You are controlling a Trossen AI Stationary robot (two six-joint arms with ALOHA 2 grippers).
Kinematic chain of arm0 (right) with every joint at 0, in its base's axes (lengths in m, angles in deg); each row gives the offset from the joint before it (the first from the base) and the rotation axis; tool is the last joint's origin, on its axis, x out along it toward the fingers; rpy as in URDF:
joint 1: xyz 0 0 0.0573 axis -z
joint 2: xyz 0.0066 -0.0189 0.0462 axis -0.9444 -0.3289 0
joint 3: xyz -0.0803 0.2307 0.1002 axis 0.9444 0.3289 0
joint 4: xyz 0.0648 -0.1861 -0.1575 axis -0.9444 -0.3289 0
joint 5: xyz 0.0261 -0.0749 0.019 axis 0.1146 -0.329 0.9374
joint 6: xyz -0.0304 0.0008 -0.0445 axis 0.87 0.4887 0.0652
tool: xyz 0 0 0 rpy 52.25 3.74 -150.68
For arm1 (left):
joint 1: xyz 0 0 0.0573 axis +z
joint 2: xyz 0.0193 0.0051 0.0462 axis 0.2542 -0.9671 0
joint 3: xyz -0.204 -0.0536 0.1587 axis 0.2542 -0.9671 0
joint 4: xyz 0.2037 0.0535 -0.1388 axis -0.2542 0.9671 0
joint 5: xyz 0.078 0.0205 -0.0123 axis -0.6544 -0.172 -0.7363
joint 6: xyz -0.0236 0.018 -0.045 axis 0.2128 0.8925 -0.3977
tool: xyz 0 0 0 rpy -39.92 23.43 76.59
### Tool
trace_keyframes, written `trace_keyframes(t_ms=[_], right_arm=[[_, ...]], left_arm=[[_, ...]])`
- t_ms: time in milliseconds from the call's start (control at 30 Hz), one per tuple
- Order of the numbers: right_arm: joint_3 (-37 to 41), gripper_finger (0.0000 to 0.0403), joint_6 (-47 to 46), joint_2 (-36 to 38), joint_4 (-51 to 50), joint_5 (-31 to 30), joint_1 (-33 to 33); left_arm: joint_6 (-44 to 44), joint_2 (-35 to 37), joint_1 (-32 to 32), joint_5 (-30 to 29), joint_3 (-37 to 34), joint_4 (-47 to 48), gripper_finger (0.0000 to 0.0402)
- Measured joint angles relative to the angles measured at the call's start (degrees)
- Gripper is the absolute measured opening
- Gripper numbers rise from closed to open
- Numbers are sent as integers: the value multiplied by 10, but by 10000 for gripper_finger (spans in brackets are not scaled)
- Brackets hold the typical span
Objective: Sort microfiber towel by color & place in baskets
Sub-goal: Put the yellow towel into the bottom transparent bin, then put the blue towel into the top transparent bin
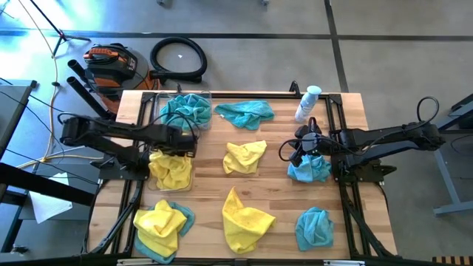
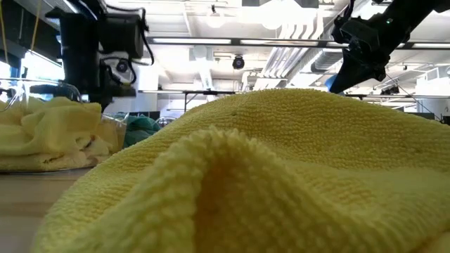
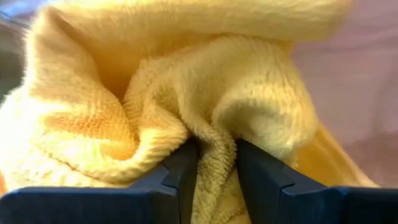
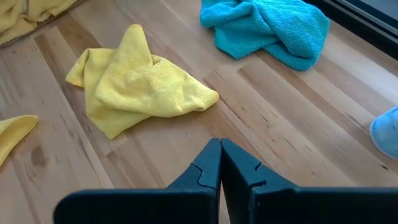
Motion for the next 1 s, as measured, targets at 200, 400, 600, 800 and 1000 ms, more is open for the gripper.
trace_keyframes(t_ms=[200,400,600,800,1000], right_arm=[[0,4,1,0,5,0,0],[0,4,0,0,9,0,0],[0,4,0,0,8,32,0],[0,4,5,0,-1,71,0],[0,4,6,0,-1,71,0]], left_arm=[[14,53,0,-3,46,67,101],[14,106,0,-4,77,102,101],[34,143,-8,-5,96,97,101],[98,145,-55,-5,96,24,101],[191,130,-107,-15,96,-106,101]])
